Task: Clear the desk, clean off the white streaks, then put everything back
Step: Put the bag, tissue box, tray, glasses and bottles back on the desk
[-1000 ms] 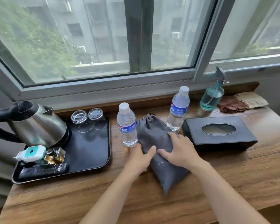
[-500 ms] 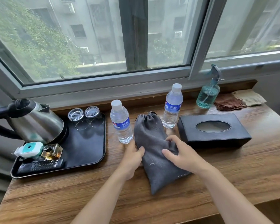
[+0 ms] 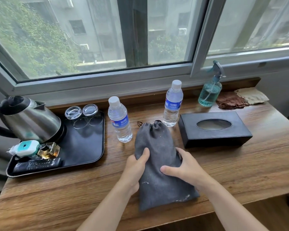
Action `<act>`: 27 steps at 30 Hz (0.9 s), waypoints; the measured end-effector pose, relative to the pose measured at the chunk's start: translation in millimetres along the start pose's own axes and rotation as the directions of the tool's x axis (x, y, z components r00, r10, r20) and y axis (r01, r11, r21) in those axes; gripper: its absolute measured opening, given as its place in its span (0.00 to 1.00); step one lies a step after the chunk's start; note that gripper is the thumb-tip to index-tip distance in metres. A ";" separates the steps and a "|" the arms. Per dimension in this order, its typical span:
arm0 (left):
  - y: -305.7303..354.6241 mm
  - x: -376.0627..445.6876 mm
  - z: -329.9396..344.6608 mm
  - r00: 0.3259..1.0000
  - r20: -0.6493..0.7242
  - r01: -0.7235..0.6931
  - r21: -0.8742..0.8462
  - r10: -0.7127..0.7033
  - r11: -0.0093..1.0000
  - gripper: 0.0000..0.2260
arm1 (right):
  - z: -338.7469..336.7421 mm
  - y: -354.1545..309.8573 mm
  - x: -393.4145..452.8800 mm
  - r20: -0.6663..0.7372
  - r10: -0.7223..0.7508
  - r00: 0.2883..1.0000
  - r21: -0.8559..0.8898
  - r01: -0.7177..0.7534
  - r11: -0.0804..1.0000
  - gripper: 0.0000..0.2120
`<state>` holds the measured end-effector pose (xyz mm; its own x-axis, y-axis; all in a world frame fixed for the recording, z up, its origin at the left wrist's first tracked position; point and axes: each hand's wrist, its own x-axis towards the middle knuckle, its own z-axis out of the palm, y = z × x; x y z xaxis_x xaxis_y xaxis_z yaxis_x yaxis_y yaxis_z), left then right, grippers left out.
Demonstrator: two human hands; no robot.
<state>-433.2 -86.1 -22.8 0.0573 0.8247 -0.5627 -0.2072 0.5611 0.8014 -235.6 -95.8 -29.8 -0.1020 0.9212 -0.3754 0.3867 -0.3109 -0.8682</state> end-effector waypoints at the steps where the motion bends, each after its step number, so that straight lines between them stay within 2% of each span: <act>1: -1.8 -8.6 -2.5 1.000 -0.026 -0.011 -0.006 0.011 1.000 0.14 | 3.3 0.1 -5.2 0.010 -0.017 1.000 0.004 0.017 1.000 0.34; 5: -6.5 -43.2 -19.3 0.985 -0.151 -0.091 -0.046 0.083 0.995 0.12 | 25.8 -12.8 -29.9 0.041 -0.108 0.993 0.081 0.104 0.991 0.33; 7: -4.2 -61.9 -32.5 0.963 -0.223 -0.162 -0.044 0.148 0.986 0.10 | 45.2 -22.8 -40.4 0.051 -0.166 0.985 0.116 0.159 0.980 0.36; 14: 34.9 -98.4 -97.7 0.838 -0.425 -0.337 0.089 0.342 0.937 0.10 | 119.9 -76.3 -36.2 0.073 -0.365 0.928 0.101 0.357 0.928 0.44; 19: 85.9 -85.5 -148.5 0.759 -0.442 -0.446 0.182 0.478 0.876 0.07 | 158.5 -130.2 3.8 0.042 -0.459 0.888 0.082 0.454 0.887 0.45; 27: 153.2 10.6 -202.9 0.727 -0.382 -0.521 0.234 0.570 0.821 0.07 | 197.5 -186.1 99.7 -0.116 -0.489 0.865 0.057 0.497 0.866 0.45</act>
<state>-662.5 -5.7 52.9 -0.4500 0.8925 -0.0297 0.0286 0.0477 0.9985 -498.8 7.7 30.2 -0.1707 0.9757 0.1375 0.2322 0.1754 -0.9567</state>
